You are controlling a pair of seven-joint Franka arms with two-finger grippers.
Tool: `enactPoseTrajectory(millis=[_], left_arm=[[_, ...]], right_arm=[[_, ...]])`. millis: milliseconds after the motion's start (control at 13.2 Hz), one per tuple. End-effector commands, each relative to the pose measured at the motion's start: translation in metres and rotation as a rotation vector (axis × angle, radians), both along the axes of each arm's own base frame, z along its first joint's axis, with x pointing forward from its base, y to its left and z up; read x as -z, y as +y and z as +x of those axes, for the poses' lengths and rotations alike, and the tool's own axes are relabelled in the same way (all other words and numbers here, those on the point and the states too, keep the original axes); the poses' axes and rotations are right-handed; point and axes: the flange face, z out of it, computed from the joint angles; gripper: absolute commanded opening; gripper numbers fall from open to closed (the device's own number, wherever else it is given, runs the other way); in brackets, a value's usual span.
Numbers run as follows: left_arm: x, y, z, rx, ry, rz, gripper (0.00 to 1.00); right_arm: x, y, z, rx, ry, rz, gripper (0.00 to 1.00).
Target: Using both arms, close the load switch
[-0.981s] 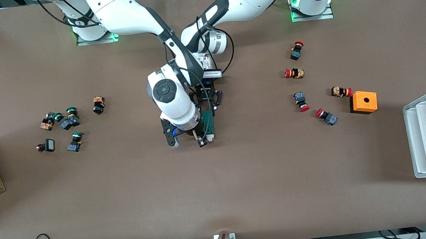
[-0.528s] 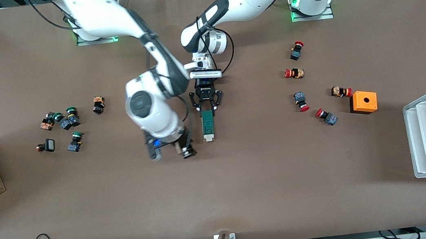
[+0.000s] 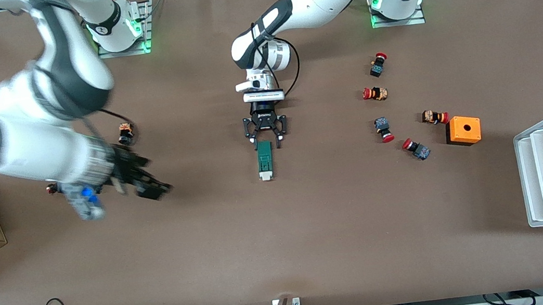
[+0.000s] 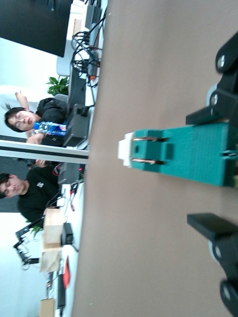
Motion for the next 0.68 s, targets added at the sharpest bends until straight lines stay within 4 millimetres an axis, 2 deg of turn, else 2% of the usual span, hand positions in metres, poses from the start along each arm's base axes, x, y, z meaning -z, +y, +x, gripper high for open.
enactPoseTrajectory(millis=[0, 75, 226, 302, 377, 453, 604], left_arm=[[-0.031, -0.008, 0.012, -0.036, -0.008, 0.017, 1.00], [-0.037, -0.011, 0.010, -0.044, 0.010, 0.021, 1.00], [-0.067, -0.022, 0.007, -0.058, 0.056, 0.015, 1.00], [-0.089, -0.029, 0.005, -0.064, 0.095, 0.016, 1.00], [-0.107, -0.027, 0.016, -0.076, 0.135, 0.031, 1.00], [-0.131, -0.028, 0.023, -0.077, 0.183, 0.024, 1.00], [-0.177, -0.019, 0.045, -0.087, 0.267, 0.020, 1.00]], right_arm=[[-0.028, -0.058, -0.040, -0.256, -0.018, -0.034, 0.99], [-0.039, -0.083, -0.046, -0.334, -0.026, -0.048, 0.99], [-0.058, -0.123, -0.061, -0.484, -0.046, -0.105, 0.99], [-0.064, -0.141, -0.071, -0.557, -0.061, -0.128, 0.99], [-0.069, -0.157, -0.081, -0.628, -0.073, -0.162, 0.99], [-0.074, -0.165, -0.087, -0.697, -0.078, -0.194, 0.99], [-0.082, -0.173, -0.087, -0.772, -0.084, -0.242, 0.99]])
